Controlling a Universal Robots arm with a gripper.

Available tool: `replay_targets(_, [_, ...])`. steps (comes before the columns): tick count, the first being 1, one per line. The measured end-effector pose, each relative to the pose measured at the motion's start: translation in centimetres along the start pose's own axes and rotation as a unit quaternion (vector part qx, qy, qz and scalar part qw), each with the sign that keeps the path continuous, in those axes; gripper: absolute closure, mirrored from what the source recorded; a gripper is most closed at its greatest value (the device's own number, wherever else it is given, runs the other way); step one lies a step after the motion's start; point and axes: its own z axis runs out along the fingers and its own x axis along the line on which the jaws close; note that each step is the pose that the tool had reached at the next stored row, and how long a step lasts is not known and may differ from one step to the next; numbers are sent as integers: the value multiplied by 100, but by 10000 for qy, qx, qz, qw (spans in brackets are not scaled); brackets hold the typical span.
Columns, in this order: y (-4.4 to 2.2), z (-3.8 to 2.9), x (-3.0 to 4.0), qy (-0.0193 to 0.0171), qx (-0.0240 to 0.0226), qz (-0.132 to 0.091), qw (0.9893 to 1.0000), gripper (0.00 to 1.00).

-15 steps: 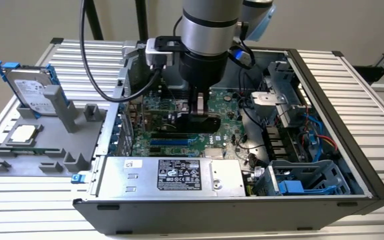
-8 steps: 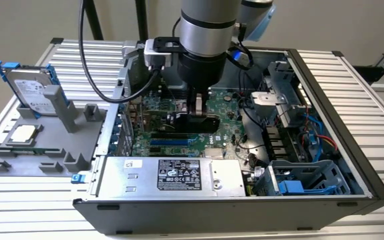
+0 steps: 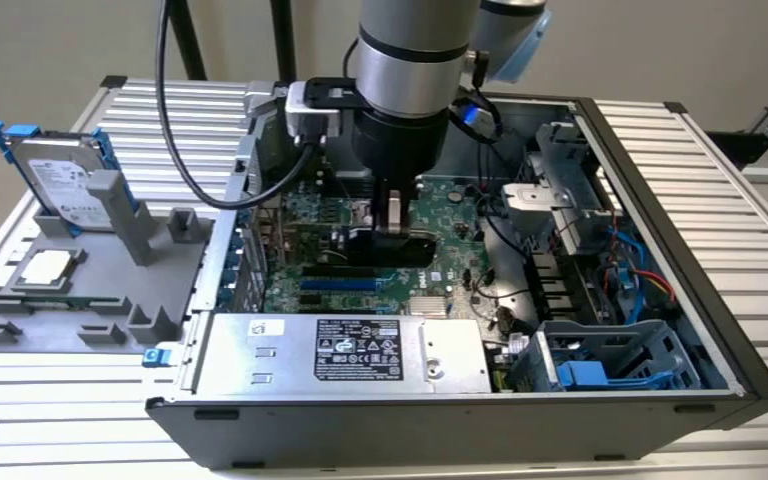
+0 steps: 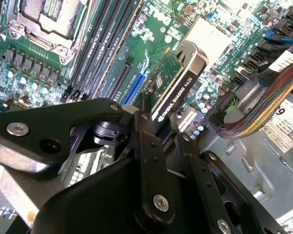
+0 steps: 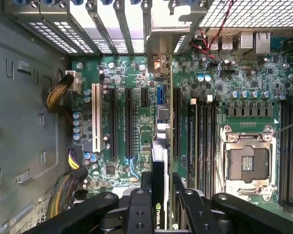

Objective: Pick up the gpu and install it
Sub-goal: 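Insert the gpu into the slot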

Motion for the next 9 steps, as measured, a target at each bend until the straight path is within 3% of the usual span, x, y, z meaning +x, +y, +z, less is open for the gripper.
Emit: replay_targets(9, [59,134,2,-2,-2,0,10000,100])
